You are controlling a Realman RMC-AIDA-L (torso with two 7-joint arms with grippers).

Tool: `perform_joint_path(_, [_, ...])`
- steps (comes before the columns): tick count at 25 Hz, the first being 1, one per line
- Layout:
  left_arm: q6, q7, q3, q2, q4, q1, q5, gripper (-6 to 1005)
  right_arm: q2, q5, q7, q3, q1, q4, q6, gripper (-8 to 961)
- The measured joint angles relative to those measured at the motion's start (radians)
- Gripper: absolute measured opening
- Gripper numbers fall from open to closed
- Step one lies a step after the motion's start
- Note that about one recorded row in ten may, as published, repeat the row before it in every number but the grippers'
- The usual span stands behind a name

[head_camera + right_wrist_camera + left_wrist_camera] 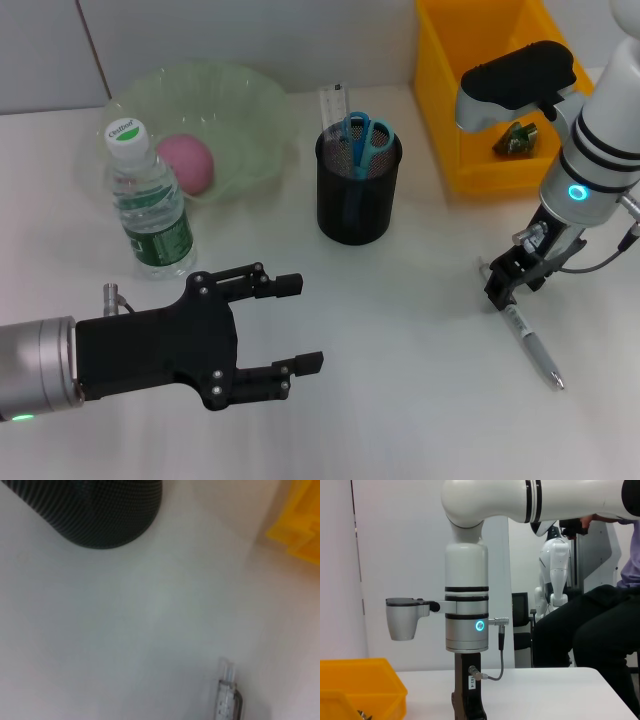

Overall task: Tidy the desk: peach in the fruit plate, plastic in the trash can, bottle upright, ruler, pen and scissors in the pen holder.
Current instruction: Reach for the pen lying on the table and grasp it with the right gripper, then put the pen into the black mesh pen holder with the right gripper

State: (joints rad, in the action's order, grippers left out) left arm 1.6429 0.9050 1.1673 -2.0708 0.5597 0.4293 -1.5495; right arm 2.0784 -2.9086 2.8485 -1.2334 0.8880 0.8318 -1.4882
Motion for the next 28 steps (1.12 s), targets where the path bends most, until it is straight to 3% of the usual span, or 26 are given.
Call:
perform_joint_path(8, [0.001, 0.0, 0.0, 0.0, 0.0, 0.002, 0.0, 739, 0.001, -0.001, 0.0, 0.001, 0.002, -0.01, 0.001, 500])
perform_joint_path(22, [0.006, 0.0, 0.0, 0.0, 0.0, 0.006, 0.001, 739, 0.0, -0.004, -0.015, 0.002, -0.012, 0.035, -0.016, 131])
perform_joint_path(28, [0.008, 0.001, 0.0, 0.0, 0.0, 0.001, 0.004, 739, -0.002, 0.047, -0.028, 0.033, -0.058, 0.171, -0.046, 144])
